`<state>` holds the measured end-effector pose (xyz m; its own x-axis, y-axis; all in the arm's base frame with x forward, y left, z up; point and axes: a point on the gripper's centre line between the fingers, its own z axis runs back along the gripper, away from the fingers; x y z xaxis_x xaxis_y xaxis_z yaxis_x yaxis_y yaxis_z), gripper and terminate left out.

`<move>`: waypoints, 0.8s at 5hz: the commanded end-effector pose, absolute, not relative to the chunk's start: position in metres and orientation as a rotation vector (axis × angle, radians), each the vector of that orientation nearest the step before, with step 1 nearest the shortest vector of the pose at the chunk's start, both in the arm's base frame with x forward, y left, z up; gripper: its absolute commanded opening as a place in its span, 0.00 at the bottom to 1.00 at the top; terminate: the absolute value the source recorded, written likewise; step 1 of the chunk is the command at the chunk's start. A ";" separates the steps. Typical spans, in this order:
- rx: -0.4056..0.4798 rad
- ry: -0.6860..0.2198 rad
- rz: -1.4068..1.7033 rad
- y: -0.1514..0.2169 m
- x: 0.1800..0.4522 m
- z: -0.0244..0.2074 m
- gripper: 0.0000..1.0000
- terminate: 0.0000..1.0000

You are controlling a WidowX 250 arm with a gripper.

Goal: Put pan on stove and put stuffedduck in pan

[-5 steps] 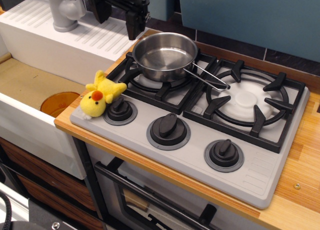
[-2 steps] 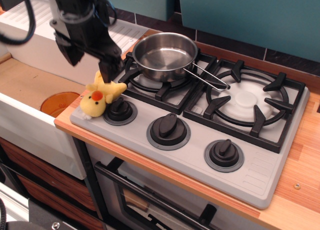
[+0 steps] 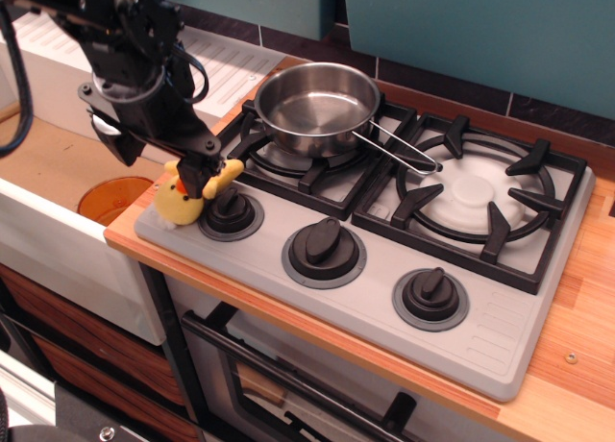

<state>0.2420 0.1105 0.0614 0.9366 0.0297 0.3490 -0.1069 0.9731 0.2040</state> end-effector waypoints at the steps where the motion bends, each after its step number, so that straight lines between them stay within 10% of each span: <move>1: 0.262 -0.439 0.034 0.114 0.248 0.039 1.00 0.00; 3: 0.243 -0.413 0.026 0.112 0.250 0.023 1.00 0.00; 4: 0.221 -0.366 0.038 0.109 0.254 0.025 0.00 0.00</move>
<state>0.2506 0.1131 0.0241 0.9367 0.0106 0.3500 -0.0864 0.9756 0.2017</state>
